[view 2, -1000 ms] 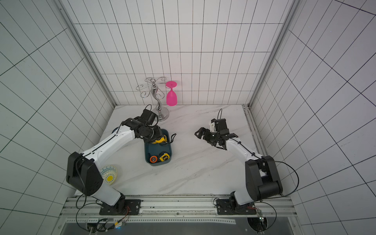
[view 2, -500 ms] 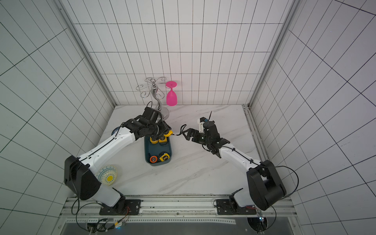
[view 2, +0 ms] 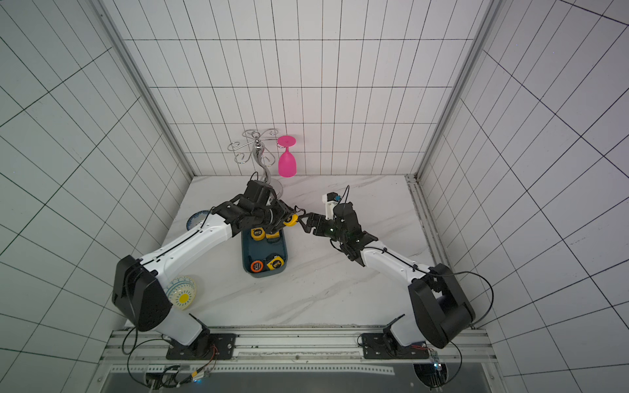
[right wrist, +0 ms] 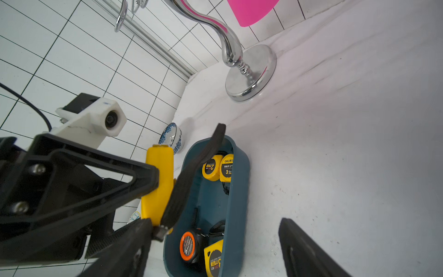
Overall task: Take the tape measure out of the storage box
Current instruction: Place the tape measure at the center of the board.
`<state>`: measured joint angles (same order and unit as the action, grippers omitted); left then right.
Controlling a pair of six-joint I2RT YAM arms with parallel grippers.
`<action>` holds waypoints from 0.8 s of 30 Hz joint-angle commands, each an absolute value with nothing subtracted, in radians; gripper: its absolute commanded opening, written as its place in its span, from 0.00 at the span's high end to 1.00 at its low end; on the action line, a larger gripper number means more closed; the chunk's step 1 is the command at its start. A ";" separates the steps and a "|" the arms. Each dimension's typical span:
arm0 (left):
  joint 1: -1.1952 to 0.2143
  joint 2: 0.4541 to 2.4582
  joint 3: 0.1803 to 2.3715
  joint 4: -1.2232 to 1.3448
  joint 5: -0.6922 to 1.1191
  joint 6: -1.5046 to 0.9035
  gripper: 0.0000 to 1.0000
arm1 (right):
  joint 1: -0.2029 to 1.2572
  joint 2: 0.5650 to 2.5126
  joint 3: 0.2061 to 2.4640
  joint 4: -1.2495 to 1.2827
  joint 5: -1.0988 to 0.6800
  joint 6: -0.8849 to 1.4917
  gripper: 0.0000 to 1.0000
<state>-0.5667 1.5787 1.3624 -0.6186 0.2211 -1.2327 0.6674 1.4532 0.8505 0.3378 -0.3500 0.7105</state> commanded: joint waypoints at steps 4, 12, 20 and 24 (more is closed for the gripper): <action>-0.577 1.584 1.358 -0.547 0.276 -1.259 1.00 | 0.684 1.483 0.838 0.436 -0.358 0.705 0.22; -0.563 1.607 1.362 -0.530 0.350 -1.247 1.00 | 0.684 1.503 0.831 0.490 -0.418 0.699 0.27; -0.558 1.615 1.372 -0.491 0.426 -1.221 1.00 | 0.685 1.533 0.844 0.518 -0.476 0.710 0.44; -0.557 1.616 1.370 -0.486 0.437 -1.215 1.00 | 0.686 1.534 0.836 0.532 -0.476 0.716 0.59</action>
